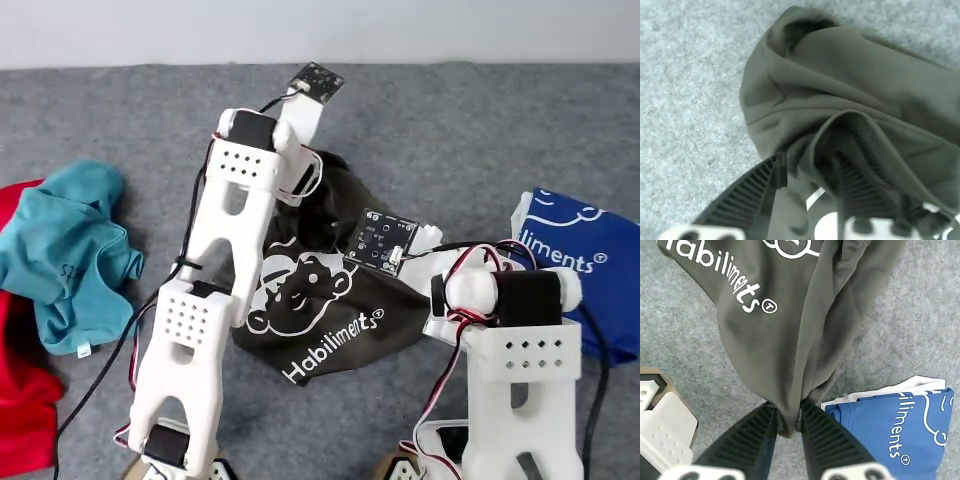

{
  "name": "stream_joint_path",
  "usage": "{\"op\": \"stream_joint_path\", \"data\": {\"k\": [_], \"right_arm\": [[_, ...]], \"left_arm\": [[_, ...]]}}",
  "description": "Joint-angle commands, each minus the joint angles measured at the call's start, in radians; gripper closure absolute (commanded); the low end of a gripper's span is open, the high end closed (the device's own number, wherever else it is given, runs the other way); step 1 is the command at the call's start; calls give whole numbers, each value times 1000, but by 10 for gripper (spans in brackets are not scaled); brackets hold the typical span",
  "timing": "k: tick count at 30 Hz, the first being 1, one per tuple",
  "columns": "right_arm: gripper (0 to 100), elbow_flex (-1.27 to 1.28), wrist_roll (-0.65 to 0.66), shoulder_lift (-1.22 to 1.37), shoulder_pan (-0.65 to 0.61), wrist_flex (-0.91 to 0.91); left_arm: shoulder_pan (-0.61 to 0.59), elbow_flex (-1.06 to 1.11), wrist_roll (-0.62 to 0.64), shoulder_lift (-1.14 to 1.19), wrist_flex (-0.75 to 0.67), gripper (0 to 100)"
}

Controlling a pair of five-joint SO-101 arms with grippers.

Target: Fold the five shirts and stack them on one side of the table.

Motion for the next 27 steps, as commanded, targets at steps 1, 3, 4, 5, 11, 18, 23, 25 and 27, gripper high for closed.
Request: {"op": "stream_joint_path", "data": {"k": [1,3,4,5,11,18,23,25,27], "right_arm": [[988,-14,11,-22,19,31],[988,-15,12,-22,47,15],[988,-18,12,-22,65,-5],[988,-32,12,-22,87,-21],[988,-164,11,-13,183,-173],[988,-269,9,-16,236,-455],[988,-272,9,-22,282,-647],[988,-272,9,-22,292,-717],[988,-272,9,-22,295,-785]], "left_arm": [[8,-47,-14,-29,29,951],[-2,-38,-63,-63,29,990],[-18,-38,-75,-84,31,987],[-40,-44,-72,-114,31,987],[-178,-45,-72,-394,29,987],[-328,-45,-74,-703,-51,987],[-405,-45,-75,-884,-264,987],[-414,-42,-75,-936,-351,987],[-417,-42,-75,-974,-419,987]]}}
